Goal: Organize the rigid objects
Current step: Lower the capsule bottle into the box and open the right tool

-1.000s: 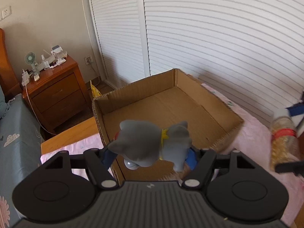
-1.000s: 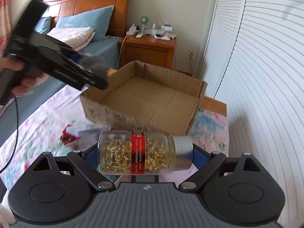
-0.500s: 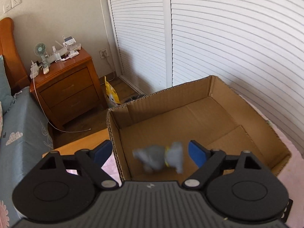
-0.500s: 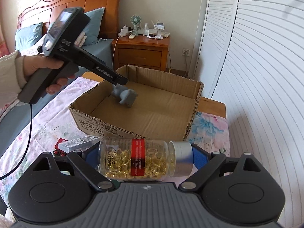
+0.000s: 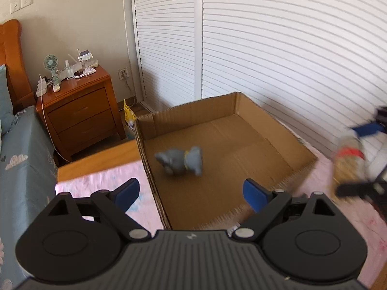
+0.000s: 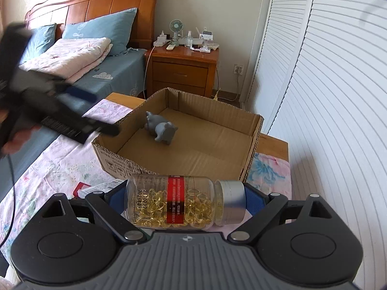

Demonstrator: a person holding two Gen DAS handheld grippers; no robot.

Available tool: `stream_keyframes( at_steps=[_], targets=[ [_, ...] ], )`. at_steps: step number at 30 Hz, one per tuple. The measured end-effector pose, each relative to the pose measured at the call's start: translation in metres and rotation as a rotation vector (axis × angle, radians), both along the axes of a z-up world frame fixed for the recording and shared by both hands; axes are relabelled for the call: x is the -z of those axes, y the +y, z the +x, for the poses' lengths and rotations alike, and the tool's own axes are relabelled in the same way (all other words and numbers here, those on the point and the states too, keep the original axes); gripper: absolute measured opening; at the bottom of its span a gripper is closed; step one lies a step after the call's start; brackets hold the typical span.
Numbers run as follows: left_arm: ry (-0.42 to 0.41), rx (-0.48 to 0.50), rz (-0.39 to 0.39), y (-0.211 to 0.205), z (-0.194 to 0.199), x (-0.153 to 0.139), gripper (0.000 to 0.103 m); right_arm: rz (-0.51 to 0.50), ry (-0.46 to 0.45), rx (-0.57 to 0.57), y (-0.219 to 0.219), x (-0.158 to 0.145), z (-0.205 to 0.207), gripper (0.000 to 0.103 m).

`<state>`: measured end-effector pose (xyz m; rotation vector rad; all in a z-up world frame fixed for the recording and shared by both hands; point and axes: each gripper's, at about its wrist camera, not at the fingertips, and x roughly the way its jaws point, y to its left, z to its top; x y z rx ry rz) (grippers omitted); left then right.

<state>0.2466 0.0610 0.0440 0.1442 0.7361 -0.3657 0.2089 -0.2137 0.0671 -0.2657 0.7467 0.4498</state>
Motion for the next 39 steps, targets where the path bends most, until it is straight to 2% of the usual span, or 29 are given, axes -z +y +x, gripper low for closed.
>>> stream_keyframes(
  at_steps=[3,10,19,28,30,31,34,39],
  targets=[
    [-0.008,-0.015,-0.024,0.005,-0.026,0.001,0.1,0.002,0.005,0.003,0.006,-0.002,0.006,0.096],
    [-0.078,-0.055,-0.013,0.003,-0.078,0.015,0.101,-0.016,0.044,0.024,0.021,0.005,0.035,0.096],
    [-0.123,-0.027,-0.015,0.009,-0.114,0.031,0.101,-0.03,0.097,0.085,0.032,0.016,0.094,0.096],
    [-0.099,-0.022,-0.041,0.009,-0.121,0.043,0.101,-0.031,0.136,0.152,0.041,0.029,0.161,0.096],
    [-0.099,-0.03,-0.045,0.012,-0.121,0.044,0.101,-0.031,0.127,0.172,0.043,0.032,0.172,0.099],
    [-0.094,-0.038,-0.049,0.013,-0.12,0.045,0.101,-0.036,0.113,0.181,0.043,0.032,0.175,0.103],
    [-0.084,-0.05,-0.058,0.017,-0.121,0.047,0.101,-0.029,0.101,0.205,0.04,0.03,0.175,0.103],
    [-0.078,-0.053,-0.039,0.018,-0.127,0.049,0.101,-0.019,0.099,0.209,0.032,0.023,0.152,0.103]
  ],
)
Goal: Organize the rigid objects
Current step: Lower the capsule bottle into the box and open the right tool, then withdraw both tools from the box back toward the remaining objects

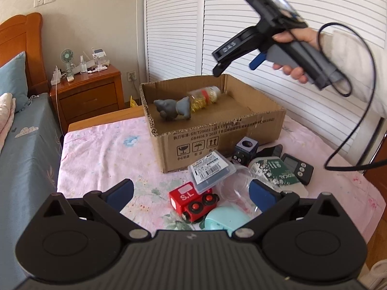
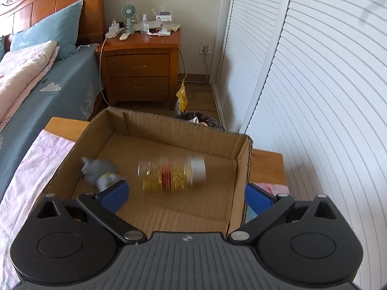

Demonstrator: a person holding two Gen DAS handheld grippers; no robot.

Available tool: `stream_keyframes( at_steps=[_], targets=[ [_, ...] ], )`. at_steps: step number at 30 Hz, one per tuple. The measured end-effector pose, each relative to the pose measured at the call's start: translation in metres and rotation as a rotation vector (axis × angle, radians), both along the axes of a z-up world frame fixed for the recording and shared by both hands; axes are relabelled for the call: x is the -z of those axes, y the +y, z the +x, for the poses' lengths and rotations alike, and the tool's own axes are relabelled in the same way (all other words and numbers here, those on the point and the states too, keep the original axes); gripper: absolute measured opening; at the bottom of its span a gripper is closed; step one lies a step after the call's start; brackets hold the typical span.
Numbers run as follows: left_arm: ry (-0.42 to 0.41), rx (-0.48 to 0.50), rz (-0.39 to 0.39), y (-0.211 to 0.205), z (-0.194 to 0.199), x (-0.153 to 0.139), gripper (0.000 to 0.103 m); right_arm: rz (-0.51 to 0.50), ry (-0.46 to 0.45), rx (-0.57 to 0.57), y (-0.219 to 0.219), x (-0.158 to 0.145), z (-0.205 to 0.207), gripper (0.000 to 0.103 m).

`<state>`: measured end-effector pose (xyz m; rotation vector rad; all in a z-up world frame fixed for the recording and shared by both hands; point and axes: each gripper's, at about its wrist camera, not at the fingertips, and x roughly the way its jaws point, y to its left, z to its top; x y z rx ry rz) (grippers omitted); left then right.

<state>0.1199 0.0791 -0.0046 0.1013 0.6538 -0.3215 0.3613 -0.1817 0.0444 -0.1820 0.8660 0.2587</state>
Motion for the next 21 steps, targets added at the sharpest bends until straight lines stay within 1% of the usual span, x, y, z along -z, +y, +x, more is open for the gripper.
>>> stream_keyframes(
  at_steps=[6,11,16,21],
  targets=[
    [0.018,-0.01,0.019,-0.001,-0.011,0.003,0.101,0.019,-0.026,-0.014,-0.008,-0.009,-0.049,0.103],
    [0.031,-0.025,0.025,0.0,-0.019,0.006,0.101,0.049,-0.025,-0.005,-0.017,-0.001,-0.09,0.103],
    [0.045,-0.031,0.029,0.001,-0.023,0.009,0.101,0.047,-0.005,0.033,-0.024,0.023,-0.119,0.103],
    [0.055,-0.027,0.042,-0.002,-0.027,0.012,0.101,0.059,0.097,0.092,-0.029,0.062,-0.123,0.103]
  ],
)
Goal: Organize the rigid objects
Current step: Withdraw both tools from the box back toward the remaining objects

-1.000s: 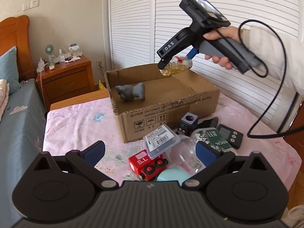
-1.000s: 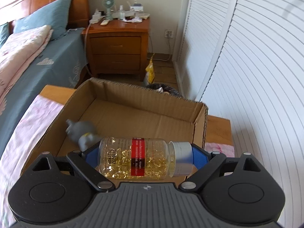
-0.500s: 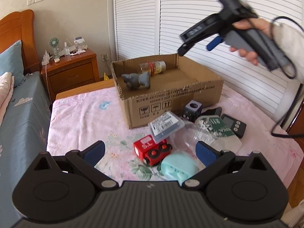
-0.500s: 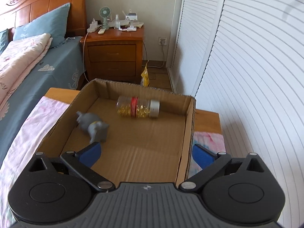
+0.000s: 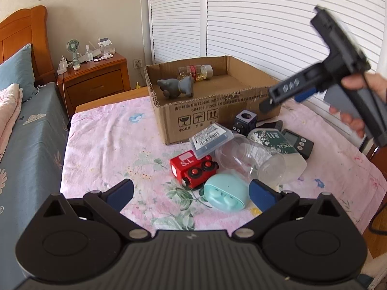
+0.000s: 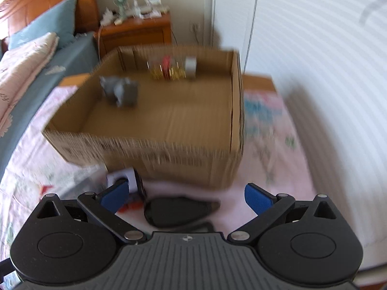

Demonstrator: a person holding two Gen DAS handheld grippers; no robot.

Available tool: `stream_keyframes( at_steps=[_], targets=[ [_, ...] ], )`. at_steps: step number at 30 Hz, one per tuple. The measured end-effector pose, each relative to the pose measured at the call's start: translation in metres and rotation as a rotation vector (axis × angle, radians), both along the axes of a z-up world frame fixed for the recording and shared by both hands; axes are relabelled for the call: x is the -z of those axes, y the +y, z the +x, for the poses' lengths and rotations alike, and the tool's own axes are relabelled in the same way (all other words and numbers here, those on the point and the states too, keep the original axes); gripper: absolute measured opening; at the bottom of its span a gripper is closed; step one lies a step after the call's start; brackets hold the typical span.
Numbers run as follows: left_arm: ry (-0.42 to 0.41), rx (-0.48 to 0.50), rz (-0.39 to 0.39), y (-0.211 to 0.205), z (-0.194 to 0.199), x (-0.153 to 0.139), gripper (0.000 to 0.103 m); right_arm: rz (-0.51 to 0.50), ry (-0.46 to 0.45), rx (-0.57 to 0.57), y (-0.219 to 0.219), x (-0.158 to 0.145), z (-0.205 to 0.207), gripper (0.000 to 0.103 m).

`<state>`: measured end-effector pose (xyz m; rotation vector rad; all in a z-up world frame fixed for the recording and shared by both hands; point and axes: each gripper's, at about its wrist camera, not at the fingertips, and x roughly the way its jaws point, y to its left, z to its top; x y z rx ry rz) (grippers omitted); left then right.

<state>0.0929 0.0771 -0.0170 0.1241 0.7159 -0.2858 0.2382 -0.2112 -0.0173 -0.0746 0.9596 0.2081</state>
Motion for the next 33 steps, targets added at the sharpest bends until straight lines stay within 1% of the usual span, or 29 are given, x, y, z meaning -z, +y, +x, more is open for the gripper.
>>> stream_keyframes(
  at_steps=[2,5,8,12,18,28,31,33],
  targets=[
    [0.008,0.003,0.005,0.0,-0.001,0.002,0.101,-0.004,0.03,0.013,0.0,0.013,0.002,0.103],
    [0.019,0.002,0.011,0.0,-0.004,0.005,0.101,0.003,0.047,0.031,-0.001,0.025,0.005,0.103],
    [0.034,-0.004,0.011,0.002,-0.004,0.009,0.101,0.015,0.062,0.033,-0.001,0.03,0.006,0.103],
    [0.053,0.0,0.017,0.005,-0.004,0.015,0.101,0.009,0.063,0.008,0.0,0.03,-0.001,0.103],
    [0.078,0.043,0.063,0.0,0.001,0.027,0.101,0.011,0.085,-0.008,-0.008,0.032,-0.022,0.103],
    [0.095,0.127,0.098,-0.012,0.008,0.038,0.101,-0.055,0.097,-0.08,-0.01,0.036,-0.071,0.103],
    [0.087,0.147,0.103,-0.015,0.013,0.042,0.101,-0.045,0.081,-0.093,-0.014,0.036,-0.084,0.103],
    [0.083,0.166,0.094,-0.016,0.016,0.045,0.098,-0.045,0.063,-0.094,-0.018,0.036,-0.092,0.103]
  ],
)
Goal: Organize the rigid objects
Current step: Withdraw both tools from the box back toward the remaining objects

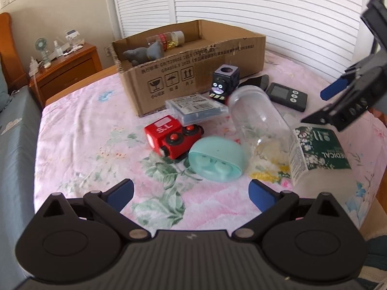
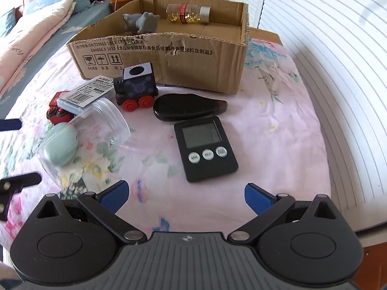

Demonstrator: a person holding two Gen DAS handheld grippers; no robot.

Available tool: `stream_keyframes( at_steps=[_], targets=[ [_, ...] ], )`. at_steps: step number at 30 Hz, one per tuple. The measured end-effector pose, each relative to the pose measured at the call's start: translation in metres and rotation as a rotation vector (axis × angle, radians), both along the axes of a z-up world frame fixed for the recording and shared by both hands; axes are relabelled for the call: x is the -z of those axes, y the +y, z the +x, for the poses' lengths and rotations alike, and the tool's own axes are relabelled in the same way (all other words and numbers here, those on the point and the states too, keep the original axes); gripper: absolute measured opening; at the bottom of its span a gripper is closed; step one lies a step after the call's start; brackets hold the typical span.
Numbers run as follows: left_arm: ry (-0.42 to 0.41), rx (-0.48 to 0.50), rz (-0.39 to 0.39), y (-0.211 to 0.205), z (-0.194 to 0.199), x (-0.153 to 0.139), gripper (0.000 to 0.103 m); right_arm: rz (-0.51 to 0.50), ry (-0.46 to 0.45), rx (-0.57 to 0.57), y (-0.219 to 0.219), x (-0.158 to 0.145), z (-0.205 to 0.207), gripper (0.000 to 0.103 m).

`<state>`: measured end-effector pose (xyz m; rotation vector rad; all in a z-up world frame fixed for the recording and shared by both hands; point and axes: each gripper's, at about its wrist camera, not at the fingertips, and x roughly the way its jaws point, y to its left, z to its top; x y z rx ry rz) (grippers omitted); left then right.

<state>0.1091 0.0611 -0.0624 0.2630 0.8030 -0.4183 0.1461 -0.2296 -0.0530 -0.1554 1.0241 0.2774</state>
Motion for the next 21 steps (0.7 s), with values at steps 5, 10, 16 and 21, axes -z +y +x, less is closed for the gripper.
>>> stream_keyframes(
  at_steps=[5,10,16,21],
  targets=[
    [0.007,0.045,-0.01,-0.004,0.006,0.006,0.086,0.036,-0.027,0.003,-0.014,-0.001,-0.016,0.103],
    [0.032,0.044,-0.051,-0.006,0.013,0.01,0.079,0.081,-0.033,0.034,-0.027,-0.002,-0.022,0.103],
    [0.042,0.018,-0.073,-0.009,0.019,0.013,0.081,0.106,-0.044,0.053,-0.031,-0.003,-0.024,0.103],
    [0.051,-0.041,-0.061,0.009,0.018,0.012,0.083,0.099,-0.054,0.036,-0.028,-0.005,-0.024,0.103]
  ],
)
